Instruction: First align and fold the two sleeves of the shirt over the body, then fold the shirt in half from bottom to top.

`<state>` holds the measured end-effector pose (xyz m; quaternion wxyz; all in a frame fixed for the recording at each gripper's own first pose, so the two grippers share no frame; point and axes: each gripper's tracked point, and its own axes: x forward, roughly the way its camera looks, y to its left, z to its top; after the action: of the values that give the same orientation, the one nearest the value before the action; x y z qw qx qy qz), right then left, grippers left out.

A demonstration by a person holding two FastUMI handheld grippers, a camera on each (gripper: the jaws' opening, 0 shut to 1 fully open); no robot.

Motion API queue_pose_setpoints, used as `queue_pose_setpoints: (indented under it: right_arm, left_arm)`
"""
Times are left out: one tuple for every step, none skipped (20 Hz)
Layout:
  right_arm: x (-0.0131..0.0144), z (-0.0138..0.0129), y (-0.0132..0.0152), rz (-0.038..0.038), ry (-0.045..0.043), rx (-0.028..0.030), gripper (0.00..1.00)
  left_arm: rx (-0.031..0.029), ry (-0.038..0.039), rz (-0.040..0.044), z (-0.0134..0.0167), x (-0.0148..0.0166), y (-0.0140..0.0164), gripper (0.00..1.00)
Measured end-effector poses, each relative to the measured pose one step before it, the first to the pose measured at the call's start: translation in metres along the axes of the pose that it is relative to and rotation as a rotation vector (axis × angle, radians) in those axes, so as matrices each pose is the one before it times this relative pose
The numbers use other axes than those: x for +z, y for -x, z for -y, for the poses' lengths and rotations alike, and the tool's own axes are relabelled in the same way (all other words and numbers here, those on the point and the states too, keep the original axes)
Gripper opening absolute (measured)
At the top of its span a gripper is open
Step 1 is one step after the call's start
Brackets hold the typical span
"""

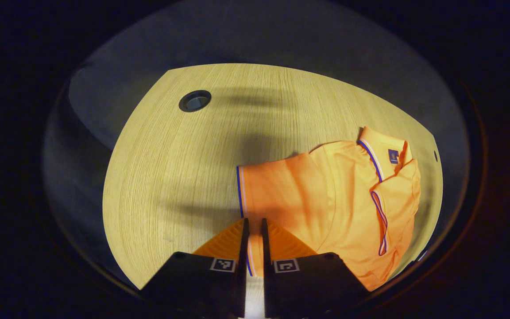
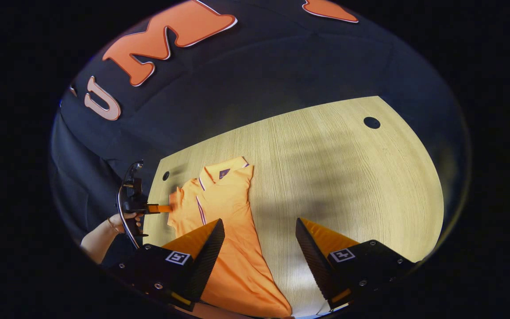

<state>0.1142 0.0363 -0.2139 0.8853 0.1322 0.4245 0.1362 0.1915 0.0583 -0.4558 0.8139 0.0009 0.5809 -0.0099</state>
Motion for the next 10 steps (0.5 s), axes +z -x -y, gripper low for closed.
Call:
queue_pose_setpoints:
  right_arm:
    - [-0.00032,-0.00031,0.00054,-0.00102,-0.00308,0.00522,0.98]
    - [-0.00069,-0.00025,0.00106,-0.00138,-0.00506,0.00475,0.99]
    - [-0.00111,0.00052,-0.00022,-0.00448,-0.00288,0.00218,0.98]
    - [-0.00115,0.00118,0.00048,-0.00133,0.00063,-0.00077,0.99]
    - [0.00012,0.00043,0.00034,0.00006,0.00321,-0.00104,0.98]
    - [-0.00022,0.00004,0.00145,0.00290,0.00190,0.00032,0.98]
    - [0.00033,-0.00061,0.00073,0.00153,-0.00041,0.00467,0.98]
    - [0.00013,-0.00150,0.00228,0.00334,-0.00291,0.00583,0.98]
    - [0.00068,-0.00162,0.00106,0.00254,0.00014,0.00646,0.98]
    - [0.00037,-0.00071,0.00144,0.00454,-0.00081,0.00410,0.98]
  left_arm:
    - [0.00089,-0.00332,0.00161,-0.00083,-0.00080,-0.00033,0.16]
    - [-0.00102,-0.00106,0.01386,0.00044,0.00342,0.00311,0.16]
    - [0.00759,-0.00724,-0.01164,0.00136,-0.00071,-0.00378,0.09]
    - [0.00920,-0.01806,-0.00813,-0.00056,-0.00111,0.00291,0.02]
    - [0.00902,-0.01511,-0.00843,-0.00147,-0.00029,0.00224,0.02]
    - [0.00378,-0.00750,0.00447,0.00076,0.00252,0.00361,0.02]
    - [0.00540,-0.00528,0.01287,0.00047,0.00355,0.00364,0.02]
    - [-0.00236,-0.00283,0.01822,0.00196,0.00445,0.00511,0.02]
    - [0.00134,-0.00846,0.01190,0.00060,0.00353,0.00698,0.02]
    - [-0.00218,-0.00992,0.00513,0.00345,0.00100,0.00645,0.02]
